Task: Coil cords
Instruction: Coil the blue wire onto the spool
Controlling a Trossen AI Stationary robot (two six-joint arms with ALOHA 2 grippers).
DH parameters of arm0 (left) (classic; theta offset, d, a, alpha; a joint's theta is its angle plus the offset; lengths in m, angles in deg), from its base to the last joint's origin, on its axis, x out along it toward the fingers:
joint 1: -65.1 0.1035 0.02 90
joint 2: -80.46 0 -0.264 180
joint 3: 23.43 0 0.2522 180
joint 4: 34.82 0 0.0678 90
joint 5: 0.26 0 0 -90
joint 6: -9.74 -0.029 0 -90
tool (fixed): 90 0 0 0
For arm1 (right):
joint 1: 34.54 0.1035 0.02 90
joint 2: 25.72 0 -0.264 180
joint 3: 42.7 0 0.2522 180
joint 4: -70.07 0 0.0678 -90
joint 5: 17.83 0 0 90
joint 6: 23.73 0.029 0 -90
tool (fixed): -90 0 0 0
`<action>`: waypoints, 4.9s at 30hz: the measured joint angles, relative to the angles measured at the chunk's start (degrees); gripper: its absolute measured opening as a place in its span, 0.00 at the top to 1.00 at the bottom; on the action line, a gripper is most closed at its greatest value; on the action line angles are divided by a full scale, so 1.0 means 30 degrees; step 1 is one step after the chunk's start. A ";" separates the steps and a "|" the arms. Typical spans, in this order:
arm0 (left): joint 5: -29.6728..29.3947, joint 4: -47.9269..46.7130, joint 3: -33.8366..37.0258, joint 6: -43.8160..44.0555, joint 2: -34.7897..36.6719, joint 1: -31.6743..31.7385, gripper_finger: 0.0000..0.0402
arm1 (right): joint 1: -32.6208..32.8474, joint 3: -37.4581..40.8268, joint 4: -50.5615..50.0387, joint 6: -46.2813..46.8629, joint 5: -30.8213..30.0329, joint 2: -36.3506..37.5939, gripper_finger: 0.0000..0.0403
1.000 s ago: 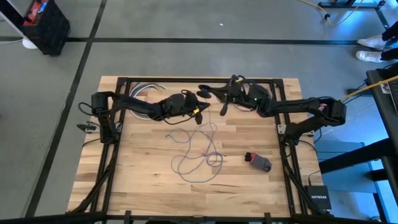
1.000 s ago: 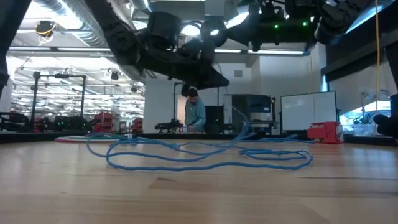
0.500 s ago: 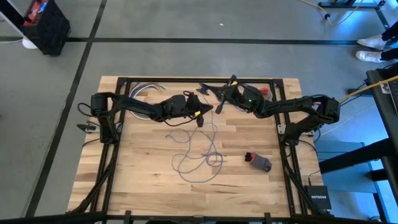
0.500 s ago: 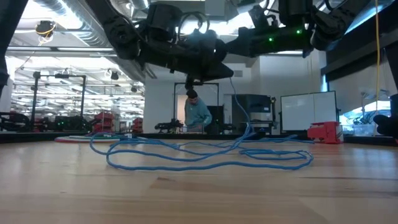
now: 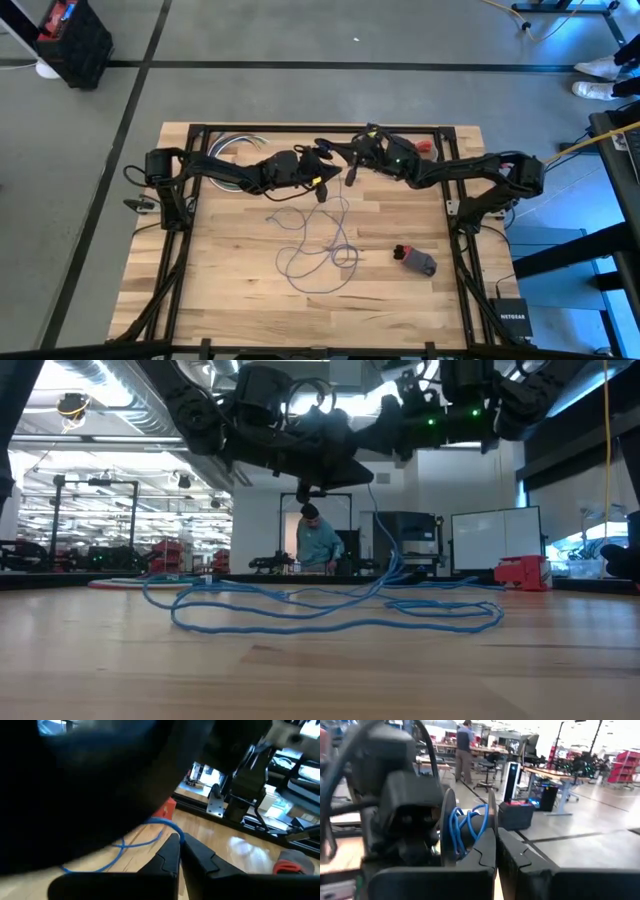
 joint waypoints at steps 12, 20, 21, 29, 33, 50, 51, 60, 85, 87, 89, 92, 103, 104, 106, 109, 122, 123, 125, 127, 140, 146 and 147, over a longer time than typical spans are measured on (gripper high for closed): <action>0.0522 0.0764 0.0000 0.0381 0.0037 -0.0248 1.00 | -0.0015 -0.0153 -0.1713 -0.3538 -0.2835 -0.1502 0.99; 0.1268 -0.5387 0.0007 -0.0532 0.3140 -0.0026 1.00 | 0.0007 -0.0153 -0.4284 -0.5872 -0.3057 -0.1393 0.99; 0.1266 -0.6268 0.0007 -0.0643 0.3631 0.0086 1.00 | 0.0007 -0.0153 -0.4611 -0.6047 -0.3050 -0.1386 0.99; -0.0119 -1.3754 0.0007 -0.1791 0.6914 0.1144 1.00 | 0.0007 -0.0168 -0.5657 -0.6076 -0.1707 -0.1018 0.99; -0.0561 -1.5407 0.0141 -0.2490 0.6896 0.1546 1.00 | -0.0007 -0.0160 -0.6105 -0.5276 -0.0353 -0.0117 0.99; -0.0403 -0.8769 0.0848 -0.4473 0.3039 0.0918 0.97 | -0.0189 -0.0081 -0.6625 -0.2363 0.1888 0.3774 0.99; -0.0430 -0.9005 0.0927 -0.4559 0.2912 0.0936 0.97 | -0.0190 -0.0096 -0.6560 -0.2345 0.1872 0.4049 0.99; -0.0350 -0.8906 0.0903 -0.4350 0.2827 0.0925 0.82 | -0.0430 -0.0146 -0.7124 -0.2784 0.1434 0.5441 0.99; 0.0566 -0.8800 0.0860 -0.4730 0.5889 0.0556 0.60 | -0.0678 -0.0089 -0.8081 -0.2678 0.2045 0.4602 0.99; 0.0576 -0.8717 0.0860 -0.5008 0.5872 0.0442 0.60 | -0.0678 -0.0080 -0.7951 -0.2645 0.2068 0.4190 0.99; 0.0602 -0.8652 0.0860 -0.4994 0.5872 0.0415 0.60 | -0.0678 -0.0080 -0.7919 -0.2645 0.2254 0.3875 0.99; 0.0580 -0.8827 0.0860 -0.4983 0.5872 0.0393 0.60 | -0.0641 -0.0080 -0.7441 -0.2538 0.2691 0.3519 0.99; 0.0561 -1.3251 0.0669 -0.4262 0.5987 0.0565 0.60 | -0.0943 -0.0436 -0.7950 -0.2922 0.2507 0.4751 0.99; 0.0554 -1.3816 0.0451 -0.4294 0.6116 0.0611 0.60 | -0.0940 -0.0537 -0.8587 -0.3109 0.2332 0.5042 0.99; 0.0525 -1.4500 -0.0048 -0.4344 0.6578 0.0728 0.60 | -0.0940 -0.0807 -0.9410 -0.3558 0.1911 0.5541 0.99; 0.0525 -1.4557 -0.0277 -0.4433 0.7287 0.0776 0.60 | -0.0936 -0.0911 -1.0017 -0.4012 0.1437 0.6264 0.99; 0.0507 -1.1918 0.0663 -0.4207 0.6168 0.0939 0.64 | -0.1137 -0.0729 -1.0673 -0.4044 0.1362 0.6512 0.99; 0.0498 -1.2023 0.0668 -0.4164 0.6154 0.0969 0.65 | -0.1137 -0.0729 -1.0648 -0.4042 0.1361 0.6512 0.99; 0.0495 -1.2135 0.0670 -0.4145 0.6142 0.0991 0.69 | -0.1137 -0.0729 -1.0633 -0.4036 0.1355 0.6512 0.99; 0.0495 -1.2128 0.0670 -0.4209 0.6142 0.0991 0.74 | -0.1137 -0.0729 -1.0633 -0.4029 0.1362 0.6512 0.99; -0.1068 -1.1643 0.0670 -0.4557 0.4595 0.0845 0.99 | -0.1137 -0.0707 -1.0255 -0.3487 0.1398 0.6497 0.99; -0.1224 -0.9345 0.0670 -0.3949 0.3607 0.0657 0.99 | -0.1137 -0.0707 -0.8867 -0.2128 0.1398 0.6213 0.99; -0.1218 -0.9080 0.0678 -0.3871 0.3447 0.0586 0.99 | -0.1137 -0.0707 -0.8663 -0.1861 0.1398 0.6059 0.99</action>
